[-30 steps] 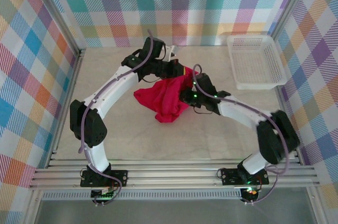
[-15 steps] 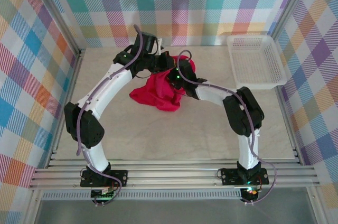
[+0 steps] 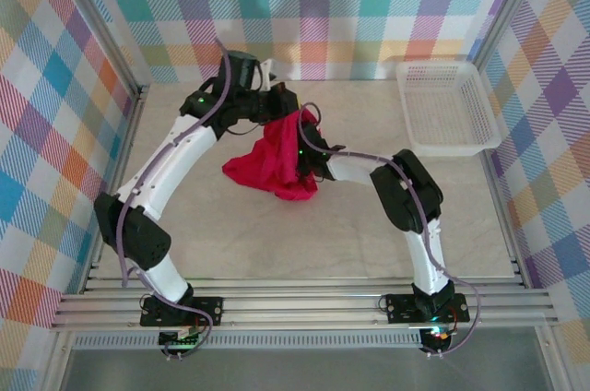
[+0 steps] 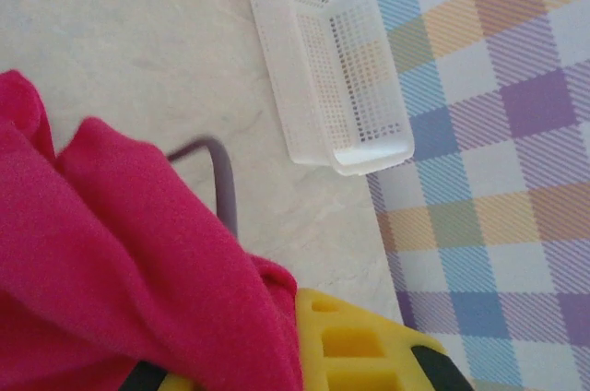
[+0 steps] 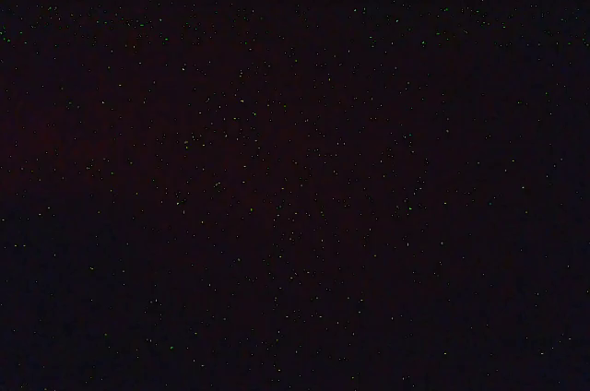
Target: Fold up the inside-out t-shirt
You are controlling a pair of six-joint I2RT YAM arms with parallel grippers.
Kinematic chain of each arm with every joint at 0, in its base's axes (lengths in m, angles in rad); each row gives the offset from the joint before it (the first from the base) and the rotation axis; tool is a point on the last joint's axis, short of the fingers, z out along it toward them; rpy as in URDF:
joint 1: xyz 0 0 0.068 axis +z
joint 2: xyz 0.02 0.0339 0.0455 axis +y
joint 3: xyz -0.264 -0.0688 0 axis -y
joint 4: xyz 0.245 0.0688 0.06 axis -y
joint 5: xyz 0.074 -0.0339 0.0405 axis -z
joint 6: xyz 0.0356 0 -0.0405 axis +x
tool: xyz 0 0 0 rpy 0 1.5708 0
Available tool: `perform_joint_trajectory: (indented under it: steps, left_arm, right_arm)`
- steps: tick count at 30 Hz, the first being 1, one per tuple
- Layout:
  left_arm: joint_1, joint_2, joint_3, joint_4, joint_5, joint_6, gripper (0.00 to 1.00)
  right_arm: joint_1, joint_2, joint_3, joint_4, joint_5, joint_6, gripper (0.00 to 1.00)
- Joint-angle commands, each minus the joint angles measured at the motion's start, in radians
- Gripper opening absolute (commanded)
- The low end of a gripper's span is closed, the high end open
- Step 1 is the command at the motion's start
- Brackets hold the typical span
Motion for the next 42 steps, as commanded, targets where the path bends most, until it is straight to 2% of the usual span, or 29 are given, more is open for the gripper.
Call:
perform_joint_trajectory:
  steps: [1, 7, 12, 18, 24, 29, 30, 33, 35, 39, 42]
  left_arm:
    - [0.072, -0.034, -0.051, 0.138, 0.061, -0.023, 0.00]
    - [0.148, 0.033, -0.103, 0.136, 0.044, 0.022, 0.00]
    - [0.187, 0.074, -0.229, 0.149, -0.006, 0.074, 0.00]
    - [0.245, 0.179, -0.371, 0.217, -0.032, 0.087, 0.00]
    - [0.269, 0.265, -0.376, 0.219, -0.034, 0.090, 0.00]
    - [0.231, 0.204, -0.385, 0.207, -0.026, 0.095, 0.00]
    - [0.218, 0.176, -0.388, 0.204, -0.015, 0.105, 0.09]
    - [0.165, 0.066, -0.434, 0.244, 0.043, 0.166, 0.46]
    - [0.132, -0.011, -0.472, 0.282, 0.096, 0.209, 0.59]
    - [0.082, -0.114, -0.568, 0.414, 0.231, 0.205, 0.65]
    - [0.012, -0.120, -0.602, 0.487, 0.232, 0.196, 0.68]
  right_arm:
    - [0.001, -0.191, -0.080, -0.081, -0.019, -0.126, 0.00]
    - [-0.011, -0.475, -0.143, -0.202, -0.018, -0.287, 0.00]
    - [-0.053, -0.678, -0.046, -0.346, -0.053, -0.401, 0.00]
    - [-0.169, -0.863, 0.077, -0.432, -0.211, -0.388, 0.00]
    - [-0.287, -0.960, 0.019, -0.436, -0.332, -0.323, 0.00]
    - [-0.342, -0.888, -0.143, -0.289, -0.409, -0.230, 0.00]
    - [-0.349, -0.854, -0.157, -0.258, -0.443, -0.216, 0.00]
    - [-0.359, -0.759, -0.174, -0.192, -0.531, -0.210, 0.00]
    - [-0.369, -0.727, -0.184, -0.158, -0.590, -0.224, 0.00]
    - [-0.406, -0.711, -0.229, -0.102, -0.714, -0.261, 0.00]
    - [-0.421, -0.713, -0.273, -0.060, -0.785, -0.274, 0.00]
